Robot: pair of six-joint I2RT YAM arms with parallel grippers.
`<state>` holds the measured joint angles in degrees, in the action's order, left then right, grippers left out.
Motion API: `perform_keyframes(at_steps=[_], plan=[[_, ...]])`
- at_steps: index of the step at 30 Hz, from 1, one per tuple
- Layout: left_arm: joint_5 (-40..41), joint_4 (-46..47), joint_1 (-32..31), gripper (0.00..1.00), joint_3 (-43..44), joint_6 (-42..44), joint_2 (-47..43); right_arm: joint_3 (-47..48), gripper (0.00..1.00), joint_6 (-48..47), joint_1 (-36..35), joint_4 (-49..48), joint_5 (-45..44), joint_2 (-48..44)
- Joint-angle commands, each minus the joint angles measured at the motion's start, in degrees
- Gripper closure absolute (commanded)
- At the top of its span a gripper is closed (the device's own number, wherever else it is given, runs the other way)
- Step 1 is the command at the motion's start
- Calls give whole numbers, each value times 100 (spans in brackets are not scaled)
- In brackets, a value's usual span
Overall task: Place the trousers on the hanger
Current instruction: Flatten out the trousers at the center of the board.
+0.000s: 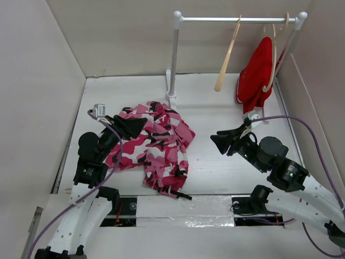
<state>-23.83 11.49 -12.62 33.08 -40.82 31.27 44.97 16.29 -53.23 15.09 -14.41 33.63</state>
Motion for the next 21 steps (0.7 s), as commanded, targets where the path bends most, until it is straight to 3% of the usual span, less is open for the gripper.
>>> perform_keyframes(at_steps=[1, 2, 4, 5, 7, 8, 9, 11, 16, 17, 18, 20, 21], plan=[[107, 258, 32, 40, 93, 135, -190, -6, 56, -3, -12, -156, 26, -32], [98, 292, 32, 44, 93, 144, -217, 3, 64, -12, -12, -121, 79, -32], [-51, 651, 32, 50, 93, 48, -200, 38, 94, -21, -12, -129, 167, -49], [-86, 714, 32, 63, 154, 30, -148, 73, 100, -38, -12, -95, 150, -58], [-217, 889, 32, 79, 303, -31, 150, 100, 100, -56, -12, -77, 71, -49], [-305, 1012, 32, 91, 409, -75, 282, 134, 100, -47, -12, -16, 36, -32], [-454, 1161, 32, 96, 427, -136, 423, 135, 100, -21, -12, 11, 9, 3], [-499, 1505, 32, 100, 445, -233, 836, 143, 100, 66, -12, 98, -149, 196], [-52, 1427, -81, 100, 226, 91, 1740, 82, 100, 277, -12, 126, -211, 846], [227, 1314, -300, 100, 156, 170, 1847, 30, 100, 313, -12, 30, -150, 1030], [1092, 1164, -1033, 100, 190, 440, 1961, -32, 100, 348, -12, -49, -62, 1101], [2184, 734, -1924, 100, 443, 644, 2339, -286, 100, 418, -12, -365, 200, 1251], [3217, 393, -2624, 100, 636, 706, 2549, -444, 100, 471, -12, -445, 463, 1382]])
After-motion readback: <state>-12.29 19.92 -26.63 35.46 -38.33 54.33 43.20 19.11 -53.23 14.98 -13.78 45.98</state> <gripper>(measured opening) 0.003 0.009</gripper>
